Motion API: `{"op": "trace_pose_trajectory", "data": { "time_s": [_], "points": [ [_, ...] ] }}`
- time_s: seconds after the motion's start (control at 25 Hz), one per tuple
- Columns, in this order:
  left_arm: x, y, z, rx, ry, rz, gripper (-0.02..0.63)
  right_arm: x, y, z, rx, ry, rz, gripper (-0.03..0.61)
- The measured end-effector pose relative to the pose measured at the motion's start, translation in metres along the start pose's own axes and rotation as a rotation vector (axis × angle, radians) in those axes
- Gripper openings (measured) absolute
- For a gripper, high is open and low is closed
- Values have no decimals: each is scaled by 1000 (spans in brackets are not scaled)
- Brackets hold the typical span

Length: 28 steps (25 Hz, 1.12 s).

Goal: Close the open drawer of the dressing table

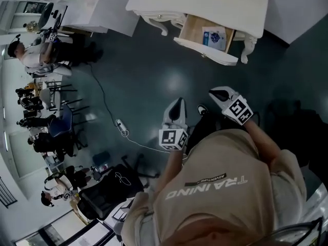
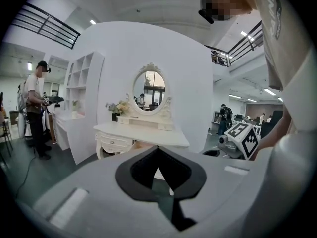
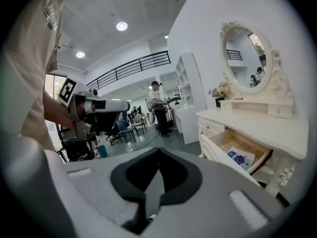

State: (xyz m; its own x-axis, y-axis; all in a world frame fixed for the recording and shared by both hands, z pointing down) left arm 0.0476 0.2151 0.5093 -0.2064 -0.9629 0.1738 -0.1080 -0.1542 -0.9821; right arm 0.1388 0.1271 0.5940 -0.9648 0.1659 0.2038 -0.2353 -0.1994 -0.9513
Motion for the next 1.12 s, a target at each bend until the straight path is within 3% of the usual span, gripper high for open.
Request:
{"op": "trace_pose_trajectory", "data": {
  "time_s": [0.2, 0.36, 0.6, 0.72, 0.96, 1.12],
  "points": [
    [19, -12, -33, -12, -37, -7, 0, 32, -5, 10, 12, -16, -26, 3],
    [42, -21, -66, -46, -107, -10, 0, 60, 13, 26, 1, -60, -20, 3],
    [78, 0, -140, 55, -217, 40, 0, 106, 58, 60, -8, -284, 84, 3],
    [85, 1, -187, 80, -236, 54, 0, 133, 81, 74, -75, -423, 166, 3],
    [91, -32, -286, 75, -236, -42, 0, 206, 82, 75, -77, -459, 151, 3],
    [119, -20, -287, 46, -298, -62, 0, 203, 79, 84, 3, -503, 112, 3]
  ]
}}
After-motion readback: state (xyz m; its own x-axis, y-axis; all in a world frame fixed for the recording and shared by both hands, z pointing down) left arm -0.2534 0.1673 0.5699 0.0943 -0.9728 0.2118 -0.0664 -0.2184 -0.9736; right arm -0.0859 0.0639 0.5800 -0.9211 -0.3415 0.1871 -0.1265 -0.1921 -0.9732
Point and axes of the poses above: the fingertips, and each gripper's own axes: x forward along the fingers, z to its right, y out of its top, the point moved 2 cm from there along -x, backward along the fingers, and after that the axes turned 8 degrees about z, right-handed, at the moved point
